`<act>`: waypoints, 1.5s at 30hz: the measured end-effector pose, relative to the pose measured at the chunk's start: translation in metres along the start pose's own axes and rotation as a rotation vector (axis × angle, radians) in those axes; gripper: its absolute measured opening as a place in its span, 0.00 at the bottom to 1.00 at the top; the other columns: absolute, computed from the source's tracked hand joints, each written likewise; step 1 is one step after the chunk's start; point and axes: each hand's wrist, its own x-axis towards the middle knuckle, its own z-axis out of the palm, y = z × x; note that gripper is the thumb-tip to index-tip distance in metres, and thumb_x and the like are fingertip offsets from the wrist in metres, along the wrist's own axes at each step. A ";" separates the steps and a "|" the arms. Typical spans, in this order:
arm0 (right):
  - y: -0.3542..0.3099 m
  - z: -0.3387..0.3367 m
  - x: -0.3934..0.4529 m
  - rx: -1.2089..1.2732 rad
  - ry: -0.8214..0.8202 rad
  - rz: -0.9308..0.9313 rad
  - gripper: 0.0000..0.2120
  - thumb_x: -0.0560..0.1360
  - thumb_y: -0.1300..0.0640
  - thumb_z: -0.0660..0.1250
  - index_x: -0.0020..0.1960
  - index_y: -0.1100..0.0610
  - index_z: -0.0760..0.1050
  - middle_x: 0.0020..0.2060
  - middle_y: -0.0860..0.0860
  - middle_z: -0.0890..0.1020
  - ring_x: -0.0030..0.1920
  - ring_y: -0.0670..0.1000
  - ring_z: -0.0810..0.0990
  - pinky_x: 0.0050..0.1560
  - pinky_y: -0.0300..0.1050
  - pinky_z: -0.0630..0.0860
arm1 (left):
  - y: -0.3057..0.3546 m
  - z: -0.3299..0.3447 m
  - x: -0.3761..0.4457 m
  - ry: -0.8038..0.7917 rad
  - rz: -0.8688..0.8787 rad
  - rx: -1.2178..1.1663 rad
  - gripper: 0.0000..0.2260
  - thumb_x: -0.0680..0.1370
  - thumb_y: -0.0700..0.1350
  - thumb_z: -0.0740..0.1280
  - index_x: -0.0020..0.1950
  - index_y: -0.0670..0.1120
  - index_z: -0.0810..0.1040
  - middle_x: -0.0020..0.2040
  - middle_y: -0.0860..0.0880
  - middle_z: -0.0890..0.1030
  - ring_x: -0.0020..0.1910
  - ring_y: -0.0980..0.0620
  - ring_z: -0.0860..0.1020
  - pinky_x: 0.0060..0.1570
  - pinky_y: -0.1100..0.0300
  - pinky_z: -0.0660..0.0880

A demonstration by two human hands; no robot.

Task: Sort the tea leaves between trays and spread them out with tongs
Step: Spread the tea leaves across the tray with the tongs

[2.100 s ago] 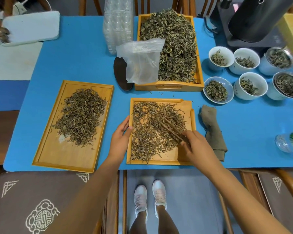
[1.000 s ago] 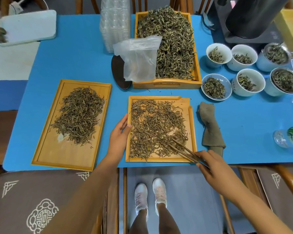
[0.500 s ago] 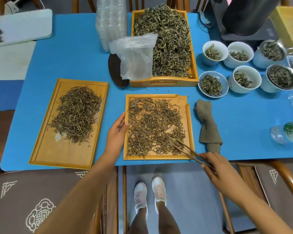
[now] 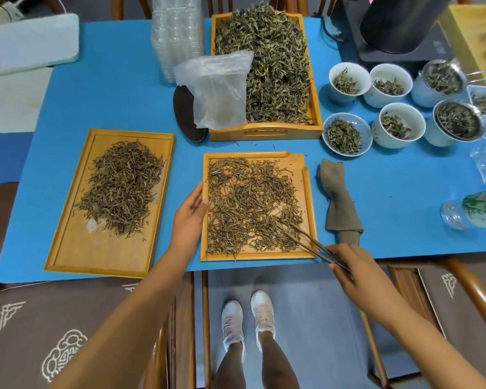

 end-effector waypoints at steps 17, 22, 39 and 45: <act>0.009 -0.005 -0.008 -0.018 0.010 0.006 0.12 0.76 0.60 0.63 0.59 0.55 0.71 0.50 0.54 0.75 0.48 0.50 0.69 0.46 0.39 0.64 | 0.001 0.001 -0.001 0.005 0.002 0.015 0.20 0.79 0.40 0.62 0.71 0.51 0.68 0.70 0.51 0.70 0.68 0.55 0.69 0.67 0.59 0.64; -0.010 0.001 0.004 -0.015 0.006 -0.080 0.14 0.77 0.58 0.61 0.62 0.55 0.70 0.52 0.54 0.75 0.50 0.51 0.70 0.47 0.39 0.65 | 0.004 0.002 -0.002 0.014 -0.006 0.008 0.20 0.79 0.40 0.61 0.71 0.52 0.68 0.69 0.52 0.71 0.67 0.56 0.70 0.67 0.58 0.65; -0.026 -0.001 0.024 -0.021 0.028 -0.019 0.13 0.77 0.58 0.61 0.61 0.57 0.70 0.52 0.55 0.74 0.52 0.55 0.72 0.45 0.44 0.68 | 0.004 0.003 -0.003 0.014 -0.014 0.000 0.20 0.79 0.40 0.62 0.71 0.50 0.68 0.70 0.50 0.70 0.68 0.54 0.69 0.68 0.57 0.65; -0.033 0.001 0.048 0.017 0.108 0.016 0.11 0.77 0.60 0.61 0.59 0.60 0.70 0.52 0.59 0.75 0.53 0.58 0.72 0.46 0.45 0.66 | 0.005 0.003 -0.003 0.014 -0.024 -0.004 0.20 0.80 0.39 0.61 0.71 0.50 0.67 0.70 0.49 0.70 0.68 0.53 0.69 0.69 0.54 0.64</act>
